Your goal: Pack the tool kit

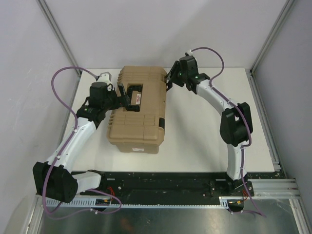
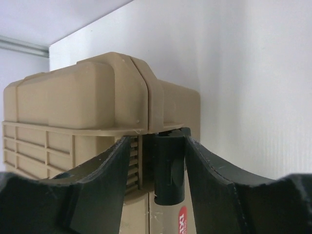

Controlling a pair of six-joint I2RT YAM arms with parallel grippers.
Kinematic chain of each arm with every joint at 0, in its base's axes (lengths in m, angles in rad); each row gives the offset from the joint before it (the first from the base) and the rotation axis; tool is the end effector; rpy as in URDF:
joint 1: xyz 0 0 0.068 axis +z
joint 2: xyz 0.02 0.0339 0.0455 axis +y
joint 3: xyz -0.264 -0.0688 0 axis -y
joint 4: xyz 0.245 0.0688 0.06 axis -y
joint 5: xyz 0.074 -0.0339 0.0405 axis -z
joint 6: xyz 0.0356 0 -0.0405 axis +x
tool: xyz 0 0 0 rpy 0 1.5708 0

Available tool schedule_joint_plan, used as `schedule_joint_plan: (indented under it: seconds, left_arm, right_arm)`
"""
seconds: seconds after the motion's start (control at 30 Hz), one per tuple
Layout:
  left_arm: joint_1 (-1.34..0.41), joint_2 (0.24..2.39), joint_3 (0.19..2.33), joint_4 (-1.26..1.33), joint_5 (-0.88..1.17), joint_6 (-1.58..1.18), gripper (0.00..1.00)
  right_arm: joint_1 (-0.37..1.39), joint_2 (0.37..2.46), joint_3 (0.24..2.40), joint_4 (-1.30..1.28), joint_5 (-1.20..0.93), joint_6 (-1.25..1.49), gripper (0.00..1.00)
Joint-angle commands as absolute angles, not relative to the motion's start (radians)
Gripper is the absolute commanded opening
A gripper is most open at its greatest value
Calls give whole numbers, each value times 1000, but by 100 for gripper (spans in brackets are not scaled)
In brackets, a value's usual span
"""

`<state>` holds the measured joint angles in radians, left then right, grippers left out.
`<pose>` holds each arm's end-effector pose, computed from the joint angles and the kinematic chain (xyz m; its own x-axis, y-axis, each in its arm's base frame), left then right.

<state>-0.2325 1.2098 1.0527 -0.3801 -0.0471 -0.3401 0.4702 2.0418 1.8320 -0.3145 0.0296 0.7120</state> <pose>0.2653 -0.0611 0.3253 -0.5331 -0.2162 -0.8180 0.0138 0.9645 -0.2639 0.4344 0.2196 0.3016 -0.6188 0.4181 -0.6650 -0.0340 0.8316 0.5544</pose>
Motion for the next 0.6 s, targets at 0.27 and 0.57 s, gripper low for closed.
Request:
schedule_joint_plan:
  seconds: [0.27, 0.57]
  left_arm:
    - [-227, 1226, 1032, -386, -58, -319, 99]
    - [-228, 1229, 1034, -384, -59, -317, 99]
  right_arm:
    - [448, 1963, 1732, -13, -247, 886, 61]
    - [460, 1907, 1734, -73, -146, 849, 74]
